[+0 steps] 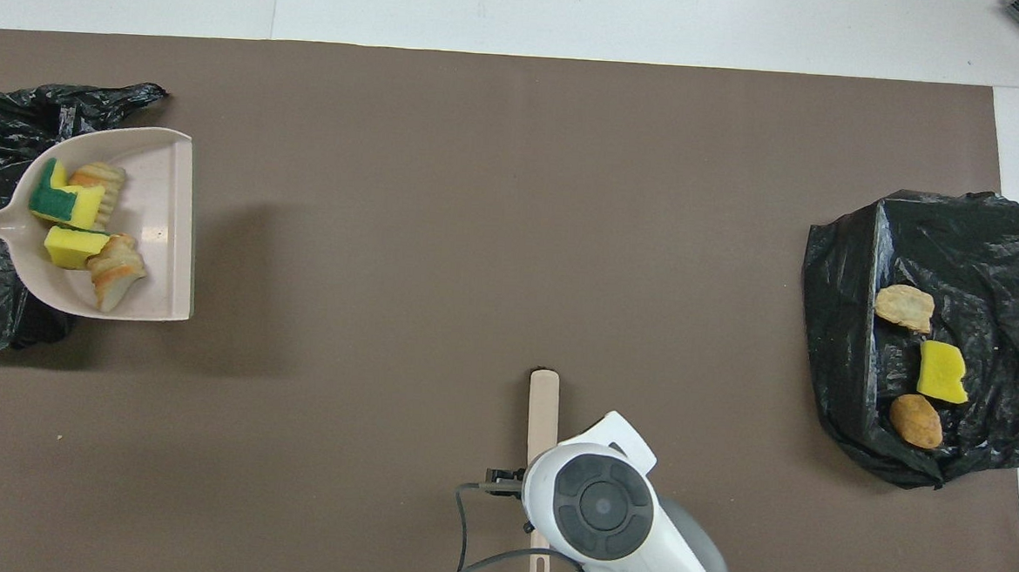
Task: Sweep and dump trash in bin
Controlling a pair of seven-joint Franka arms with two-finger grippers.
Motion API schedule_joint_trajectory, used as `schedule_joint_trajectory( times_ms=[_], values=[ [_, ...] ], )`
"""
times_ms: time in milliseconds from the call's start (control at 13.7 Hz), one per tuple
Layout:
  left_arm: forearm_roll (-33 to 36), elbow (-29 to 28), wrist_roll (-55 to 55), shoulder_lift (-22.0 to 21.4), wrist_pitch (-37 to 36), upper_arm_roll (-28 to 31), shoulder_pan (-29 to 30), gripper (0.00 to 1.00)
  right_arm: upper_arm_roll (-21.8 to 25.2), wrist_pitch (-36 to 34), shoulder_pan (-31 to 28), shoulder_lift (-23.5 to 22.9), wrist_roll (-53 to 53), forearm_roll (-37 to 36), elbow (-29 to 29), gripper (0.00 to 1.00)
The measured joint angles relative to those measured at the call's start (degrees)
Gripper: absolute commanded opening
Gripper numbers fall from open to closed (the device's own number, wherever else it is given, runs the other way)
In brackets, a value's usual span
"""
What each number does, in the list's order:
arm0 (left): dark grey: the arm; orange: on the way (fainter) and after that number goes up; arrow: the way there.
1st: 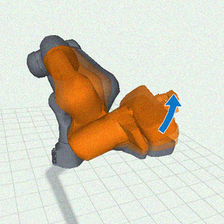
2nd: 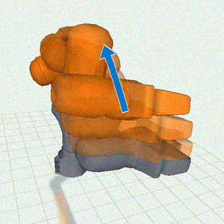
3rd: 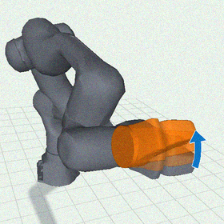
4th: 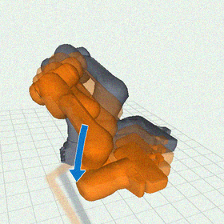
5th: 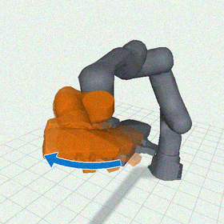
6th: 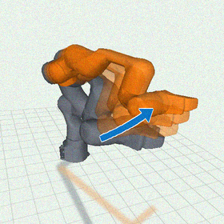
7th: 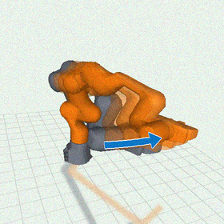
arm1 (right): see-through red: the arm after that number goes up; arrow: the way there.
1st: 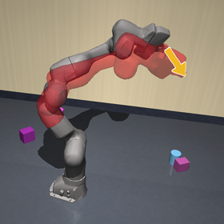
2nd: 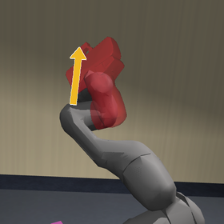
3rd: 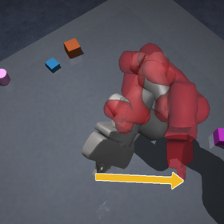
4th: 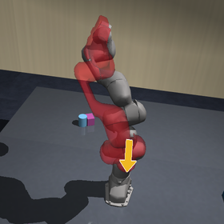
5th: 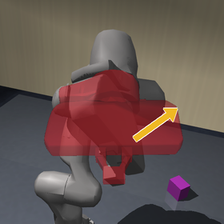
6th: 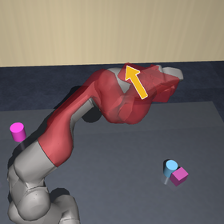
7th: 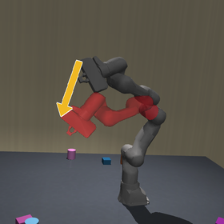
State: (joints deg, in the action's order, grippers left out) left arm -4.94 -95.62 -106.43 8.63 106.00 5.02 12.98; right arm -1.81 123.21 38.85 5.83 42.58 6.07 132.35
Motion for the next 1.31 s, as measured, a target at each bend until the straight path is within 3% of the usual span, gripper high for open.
schedule_joint_trajectory(
  times_ms=[511,730,1022,1314],
  values=[
    [1.7,11.4,-3.7,5.5,-3.3,0.1,7.8,0.00,0.4,-4.1,-13.0,0.0,-1.3,-8.4,-10.8,1.00],
    [5.7,17.2,-4.3,9.2,-3.9,0.2,8.9,0.00,0.4,-11.0,-20.7,0.1,-10.5,-8.8,-16.8,1.00],
    [12.1,20.3,-4.3,10.8,-2.5,0.1,9.0,0.00,0.7,-23.1,-29.6,0.3,-26.1,-8.8,-25.1,1.00],
    [22.1,20.4,-4.3,11.0,3.1,-0.2,8.7,0.00,1.8,-31.3,-32.7,0.4,-32.6,-8.8,-30.1,1.00]
  ],
)
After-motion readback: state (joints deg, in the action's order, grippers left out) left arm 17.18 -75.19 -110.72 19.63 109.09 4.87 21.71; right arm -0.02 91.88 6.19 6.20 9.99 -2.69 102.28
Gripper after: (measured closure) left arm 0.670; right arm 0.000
